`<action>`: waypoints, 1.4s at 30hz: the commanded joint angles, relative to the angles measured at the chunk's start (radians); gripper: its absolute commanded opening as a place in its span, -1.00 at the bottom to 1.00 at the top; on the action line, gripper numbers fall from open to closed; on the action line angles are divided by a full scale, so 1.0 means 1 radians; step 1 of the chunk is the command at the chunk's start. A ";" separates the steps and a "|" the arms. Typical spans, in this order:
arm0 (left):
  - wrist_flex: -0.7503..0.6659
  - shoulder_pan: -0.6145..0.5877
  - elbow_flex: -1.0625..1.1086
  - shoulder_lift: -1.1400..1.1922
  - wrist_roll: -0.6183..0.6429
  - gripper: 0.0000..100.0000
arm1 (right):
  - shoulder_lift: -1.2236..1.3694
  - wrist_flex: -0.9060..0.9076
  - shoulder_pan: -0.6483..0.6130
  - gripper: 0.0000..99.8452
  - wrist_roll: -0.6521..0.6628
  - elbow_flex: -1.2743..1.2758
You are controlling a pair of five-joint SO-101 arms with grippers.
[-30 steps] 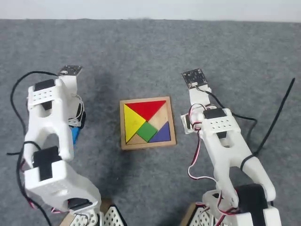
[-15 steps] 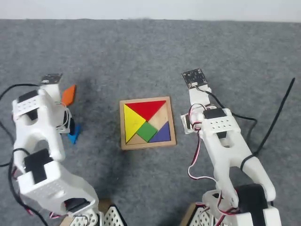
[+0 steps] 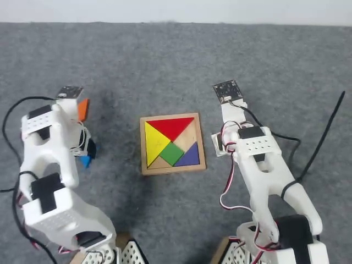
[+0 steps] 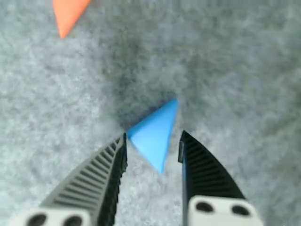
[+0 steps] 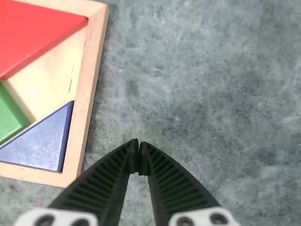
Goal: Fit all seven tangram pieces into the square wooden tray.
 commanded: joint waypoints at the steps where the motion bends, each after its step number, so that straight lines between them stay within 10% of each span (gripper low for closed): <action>1: -0.015 0.006 -0.047 0.068 -0.012 -0.65 | -0.051 -0.018 -0.004 -0.99 0.014 -0.006; 42: 0.086 0.074 0.051 -0.137 -0.061 -0.78 | -0.051 -0.018 -0.004 -0.99 0.014 -0.006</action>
